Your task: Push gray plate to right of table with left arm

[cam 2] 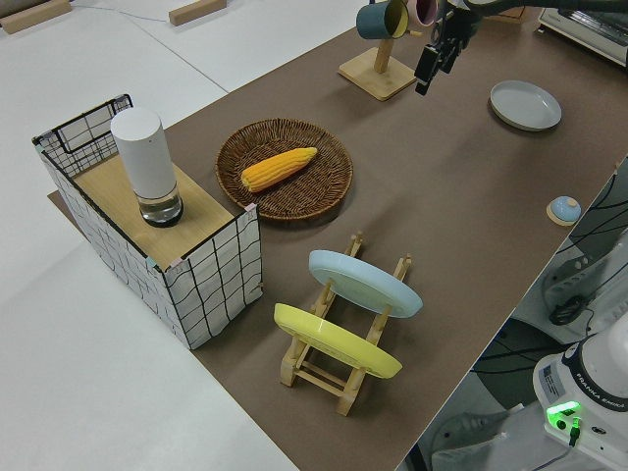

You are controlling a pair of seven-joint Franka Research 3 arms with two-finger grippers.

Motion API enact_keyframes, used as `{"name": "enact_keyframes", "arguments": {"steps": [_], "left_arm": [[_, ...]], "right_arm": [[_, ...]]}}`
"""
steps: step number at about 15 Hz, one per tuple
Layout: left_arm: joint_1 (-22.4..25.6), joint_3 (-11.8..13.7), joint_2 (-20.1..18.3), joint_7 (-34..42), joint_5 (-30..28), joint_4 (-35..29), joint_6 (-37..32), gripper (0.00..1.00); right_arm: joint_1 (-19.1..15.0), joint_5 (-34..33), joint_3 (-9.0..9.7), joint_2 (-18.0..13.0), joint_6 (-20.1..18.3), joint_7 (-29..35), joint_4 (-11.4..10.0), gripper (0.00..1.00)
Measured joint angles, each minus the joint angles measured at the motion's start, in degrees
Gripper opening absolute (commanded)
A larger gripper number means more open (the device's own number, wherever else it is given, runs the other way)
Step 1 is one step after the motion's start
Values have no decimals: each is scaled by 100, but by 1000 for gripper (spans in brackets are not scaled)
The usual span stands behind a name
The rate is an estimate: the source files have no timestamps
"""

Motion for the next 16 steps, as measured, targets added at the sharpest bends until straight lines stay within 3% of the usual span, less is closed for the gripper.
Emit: {"name": "enact_keyframes", "arguments": {"steps": [3,6,10,16], "left_arm": [[225,83,2,82,0,462,-465,995],[239,337,2,82,0,1198,-1210,995],[241,562,5,99,2,1468,-1618,995],[241,662,6,100,2,1520,-1645,995]], "right_arm": [[0,0,0,0,0,0,0,996],[0,0,0,0,0,0,0,996],[0,0,0,0,0,0,0,996],[0,0,0,0,0,0,0,996]]}}
